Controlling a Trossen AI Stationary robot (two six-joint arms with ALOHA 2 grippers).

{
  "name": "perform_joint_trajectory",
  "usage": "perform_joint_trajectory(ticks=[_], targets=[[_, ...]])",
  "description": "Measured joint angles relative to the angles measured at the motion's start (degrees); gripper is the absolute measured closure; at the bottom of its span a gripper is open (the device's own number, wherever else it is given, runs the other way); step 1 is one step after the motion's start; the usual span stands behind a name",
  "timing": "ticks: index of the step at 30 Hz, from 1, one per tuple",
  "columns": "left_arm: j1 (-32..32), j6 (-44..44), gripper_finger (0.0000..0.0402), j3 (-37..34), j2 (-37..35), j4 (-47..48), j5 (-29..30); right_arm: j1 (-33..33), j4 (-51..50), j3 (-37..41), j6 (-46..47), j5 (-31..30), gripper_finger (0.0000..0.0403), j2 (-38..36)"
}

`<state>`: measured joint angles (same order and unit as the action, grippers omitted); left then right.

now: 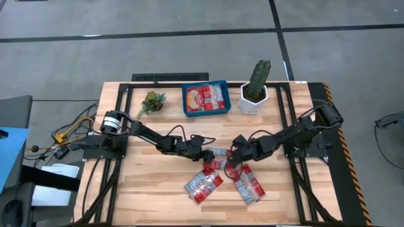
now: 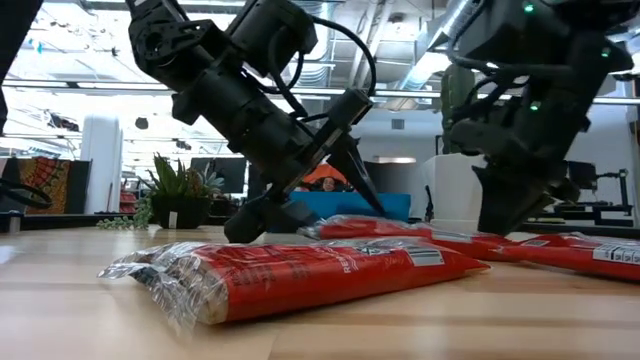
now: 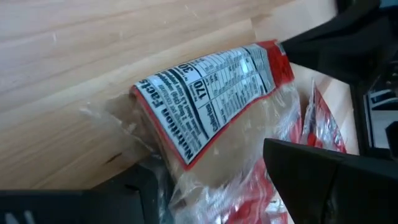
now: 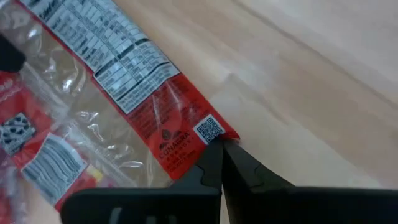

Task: Sort popcorn bags into baskets
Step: Put the top popcorn bag into the blue bin

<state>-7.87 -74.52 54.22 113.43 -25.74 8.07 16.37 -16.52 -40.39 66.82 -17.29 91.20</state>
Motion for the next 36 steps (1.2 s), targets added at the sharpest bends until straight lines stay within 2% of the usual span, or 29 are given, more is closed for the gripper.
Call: perform_joint_trajectory(ticks=[3,6,9,13,15,20,24,29,32,36], targets=[[0.12,-0.56,0.0177,-0.02,0.06,0.03,-0.59,-1.58,1.02,-0.26,-2.85,1.04,0.0380,0.04],[0.15,-1.63,0.0206,-0.02,0.08,0.33,-0.90,-3.04,0.52,-0.30,-4.60,0.93,0.0388,-0.80],[0.25,-2.54,0.0263,-0.02,0.10,0.40,-1.20,-4.31,-1.69,-0.32,-7.01,0.83,0.0391,-3.20],[0.78,-2.42,0.0363,-0.06,0.02,0.34,-2.58,-6.00,-5.37,-0.37,-9.46,0.49,0.0383,-7.56],[1.55,-1.63,0.0388,-0.13,-0.27,0.00,-4.54,-6.89,-8.21,-0.36,-10.06,0.42,0.0378,-10.48],[3.63,2.31,0.0395,-0.33,-2.70,0.23,-9.00,-8.56,-15.12,-0.36,-11.01,-2.39,0.0382,-19.14],[6.06,5.73,0.0397,-0.20,-8.31,2.78,-11.14,-9.71,-20.28,-0.36,-13.30,-5.24,0.0390,-26.55],[9.69,9.93,0.0399,0.22,-15.17,7.30,-17.05,-11.83,-23.80,-0.37,-15.68,-8.32,0.0384,-33.51],[13.01,15.39,0.0399,3.67,-19.23,15.26,-20.14,-13.10,-24.48,-0.34,-17.80,-9.01,0.0377,-36.07],[18.69,28.00,0.0400,13.01,-22.18,33.96,-22.82,-14.75,-24.13,-0.36,-21.44,-10.06,0.0380,-37.25]])
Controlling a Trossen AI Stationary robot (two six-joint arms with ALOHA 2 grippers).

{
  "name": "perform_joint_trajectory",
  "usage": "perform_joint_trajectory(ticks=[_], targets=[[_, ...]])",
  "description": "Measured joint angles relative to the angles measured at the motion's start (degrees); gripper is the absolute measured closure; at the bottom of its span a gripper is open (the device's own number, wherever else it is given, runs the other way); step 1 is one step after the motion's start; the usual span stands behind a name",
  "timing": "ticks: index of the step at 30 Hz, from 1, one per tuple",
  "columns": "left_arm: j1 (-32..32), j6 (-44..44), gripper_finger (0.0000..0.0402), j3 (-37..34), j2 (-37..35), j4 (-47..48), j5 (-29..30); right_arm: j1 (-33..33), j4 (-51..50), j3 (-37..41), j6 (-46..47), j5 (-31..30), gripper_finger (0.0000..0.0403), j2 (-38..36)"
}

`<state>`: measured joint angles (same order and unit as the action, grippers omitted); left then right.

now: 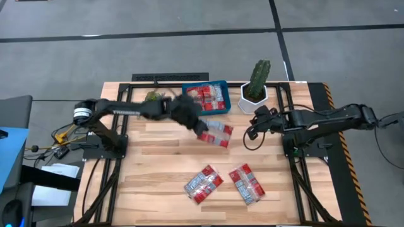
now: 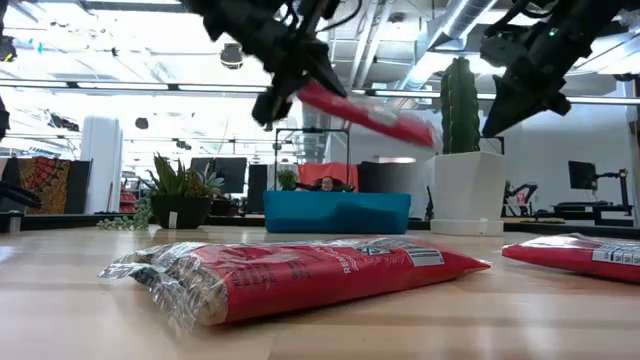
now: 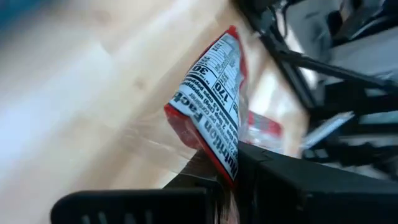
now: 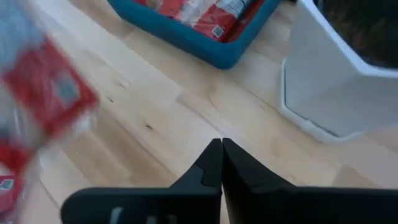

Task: Sort popcorn bags into baskets
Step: Put the top popcorn bag into the blue bin

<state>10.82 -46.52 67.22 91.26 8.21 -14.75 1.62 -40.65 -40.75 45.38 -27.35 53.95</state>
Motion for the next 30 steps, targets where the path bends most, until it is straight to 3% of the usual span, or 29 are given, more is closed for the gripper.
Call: perform_joint_trajectory(ticks=[6,12,20,30], targets=[[10.29,25.09,0.0401,20.23,1.20,27.62,0.03,-2.77,0.46,0.00,-3.51,0.02,0.0389,1.39],[22.32,45.64,0.0401,33.23,3.74,39.60,-1.77,-6.75,1.08,0.04,-3.86,-0.35,0.0372,2.85],[34.12,63.80,0.0400,37.94,9.00,46.26,-8.21,-12.48,4.11,0.02,-3.86,0.08,0.0385,5.02],[35.17,79.78,0.0400,38.05,15.94,52.68,-9.22,-15.68,5.77,-0.02,-3.43,0.54,0.0372,8.27]])
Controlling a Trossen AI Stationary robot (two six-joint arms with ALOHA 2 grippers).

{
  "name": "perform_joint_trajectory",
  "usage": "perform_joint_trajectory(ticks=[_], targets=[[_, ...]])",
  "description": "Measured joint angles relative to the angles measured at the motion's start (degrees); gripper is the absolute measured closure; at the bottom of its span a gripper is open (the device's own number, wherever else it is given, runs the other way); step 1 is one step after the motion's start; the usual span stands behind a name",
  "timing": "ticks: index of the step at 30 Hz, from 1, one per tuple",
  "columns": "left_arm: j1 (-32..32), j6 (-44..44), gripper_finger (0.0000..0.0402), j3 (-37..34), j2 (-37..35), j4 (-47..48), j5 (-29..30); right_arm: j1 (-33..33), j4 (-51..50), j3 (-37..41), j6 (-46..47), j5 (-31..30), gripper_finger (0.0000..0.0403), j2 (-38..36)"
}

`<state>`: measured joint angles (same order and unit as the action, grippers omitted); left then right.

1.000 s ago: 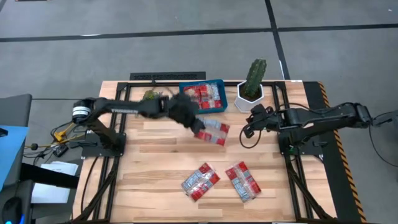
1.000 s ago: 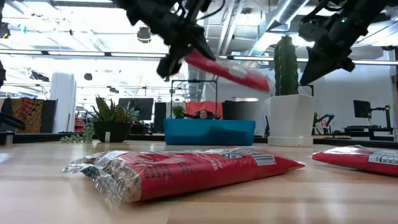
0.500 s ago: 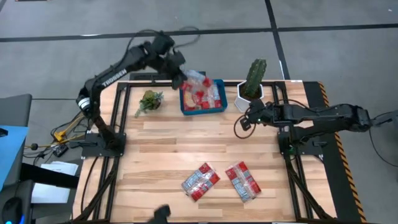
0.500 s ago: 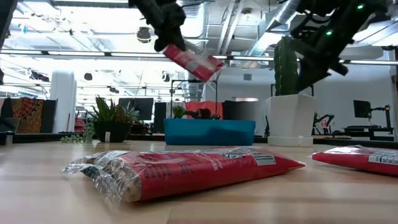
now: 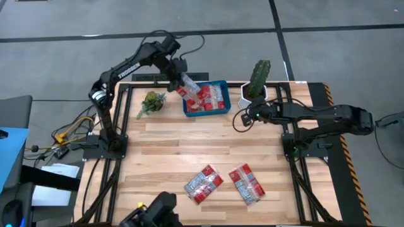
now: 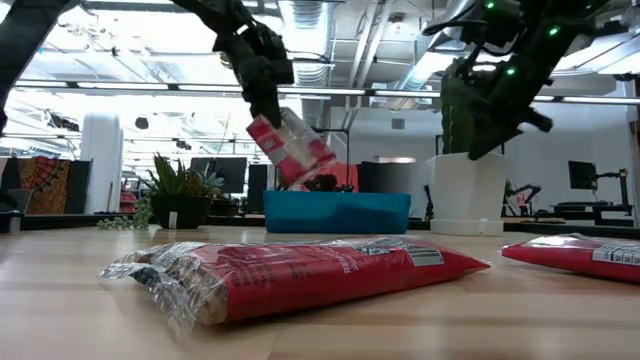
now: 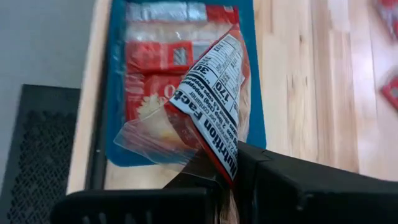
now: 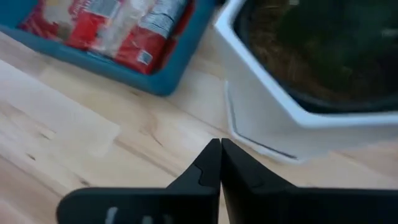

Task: Sort popcorn bags into baskets
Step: Put the top popcorn bag into the blue bin

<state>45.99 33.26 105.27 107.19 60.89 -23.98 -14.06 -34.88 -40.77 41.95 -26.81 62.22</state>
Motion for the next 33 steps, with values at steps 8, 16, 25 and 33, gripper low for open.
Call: perform_joint_trajectory(ticks=[8,16,25,33], targets=[[-2.73,5.73,0.0400,0.02,3.61,0.26,2.95,0.02,0.69,0.02,0.00,1.20,0.0385,1.99],[-5.17,11.49,0.0400,0.04,3.63,1.33,6.16,0.02,1.33,0.02,-0.27,1.42,0.0375,2.78],[-5.87,13.26,0.0399,-0.50,3.61,0.29,7.48,0.02,1.10,0.02,-0.44,1.36,0.0378,2.86],[-5.85,13.81,0.0387,-0.50,3.61,-0.42,7.31,0.02,1.10,0.02,-0.44,1.25,0.0379,2.86]])
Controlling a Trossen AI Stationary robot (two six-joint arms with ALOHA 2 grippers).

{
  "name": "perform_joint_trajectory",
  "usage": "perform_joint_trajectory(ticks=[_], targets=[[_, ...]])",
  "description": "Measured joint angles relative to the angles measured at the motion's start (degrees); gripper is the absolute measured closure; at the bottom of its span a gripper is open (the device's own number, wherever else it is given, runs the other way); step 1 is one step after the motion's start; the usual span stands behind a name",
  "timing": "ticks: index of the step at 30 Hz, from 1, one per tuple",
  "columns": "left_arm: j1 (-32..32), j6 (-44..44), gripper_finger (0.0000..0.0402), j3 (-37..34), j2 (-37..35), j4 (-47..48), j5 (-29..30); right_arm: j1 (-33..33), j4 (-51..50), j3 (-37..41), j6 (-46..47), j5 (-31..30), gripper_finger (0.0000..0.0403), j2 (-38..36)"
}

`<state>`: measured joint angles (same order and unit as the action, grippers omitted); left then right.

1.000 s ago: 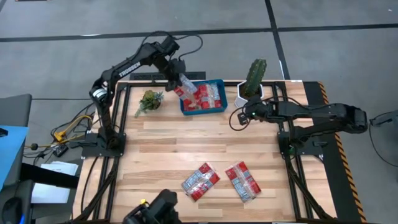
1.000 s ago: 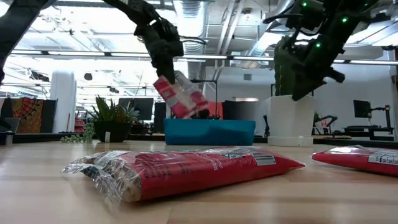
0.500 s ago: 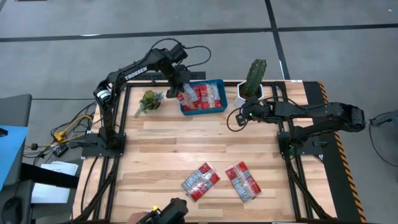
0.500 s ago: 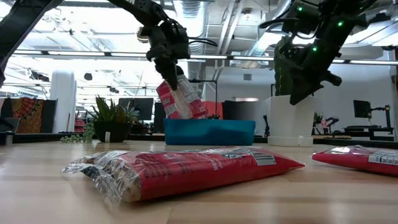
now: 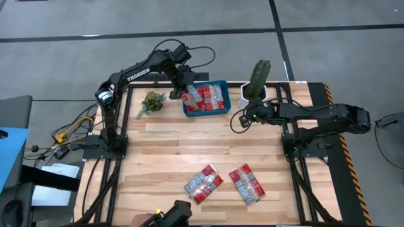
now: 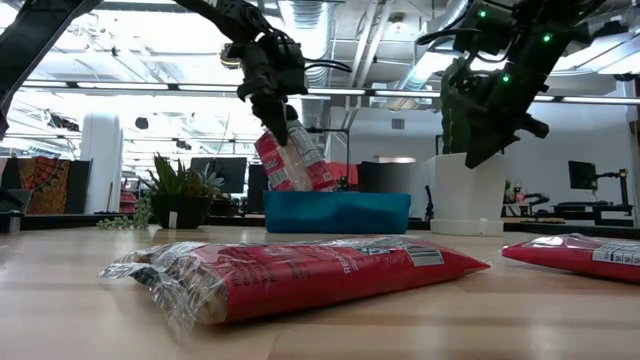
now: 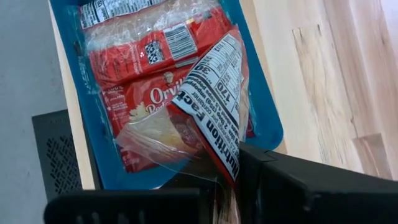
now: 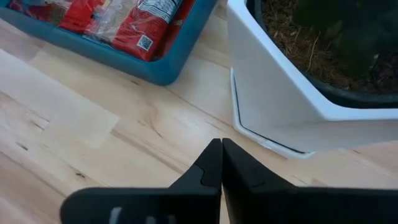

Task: Sort popcorn bags into baskets
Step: Put the top popcorn bag into the blue bin

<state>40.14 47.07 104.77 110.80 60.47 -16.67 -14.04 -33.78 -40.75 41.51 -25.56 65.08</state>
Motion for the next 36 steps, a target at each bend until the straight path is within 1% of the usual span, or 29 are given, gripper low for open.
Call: perform_joint_trajectory(ticks=[4,7,13,18,21,24,27,31,36], targets=[[0.00,0.52,0.0385,0.00,0.00,0.03,0.69,0.00,-0.01,0.00,-0.02,0.00,0.0367,0.00],[-0.11,0.53,0.0385,0.04,0.49,0.07,1.98,0.00,-0.02,0.00,-0.02,-0.01,0.0366,-0.01],[-0.84,0.04,0.0384,0.30,3.66,1.06,4.05,0.00,-0.02,0.00,-0.04,0.00,0.0377,-0.02],[-1.49,0.88,0.0384,0.33,3.72,0.10,5.59,-0.02,-0.03,0.00,-0.04,0.00,0.0383,-0.02],[-1.57,1.27,0.0384,0.33,3.72,-0.56,8.54,0.00,-0.05,0.00,-0.02,0.06,0.0379,-0.02],[-1.75,1.36,0.0377,0.33,3.72,-2.16,8.56,0.00,-0.06,0.00,-0.02,0.04,0.0369,-0.02],[-2.30,1.31,0.0354,0.33,3.72,-4.17,8.33,0.00,-0.04,0.00,-0.02,0.03,0.0364,-0.02],[-3.23,1.77,0.0307,0.33,3.72,-5.74,8.83,-0.42,-0.04,0.00,-0.05,0.02,0.0365,-0.02],[-3.78,1.75,0.0243,0.33,3.72,-8.48,14.08,-1.53,-0.04,0.00,-0.49,0.04,0.0373,-0.02]])
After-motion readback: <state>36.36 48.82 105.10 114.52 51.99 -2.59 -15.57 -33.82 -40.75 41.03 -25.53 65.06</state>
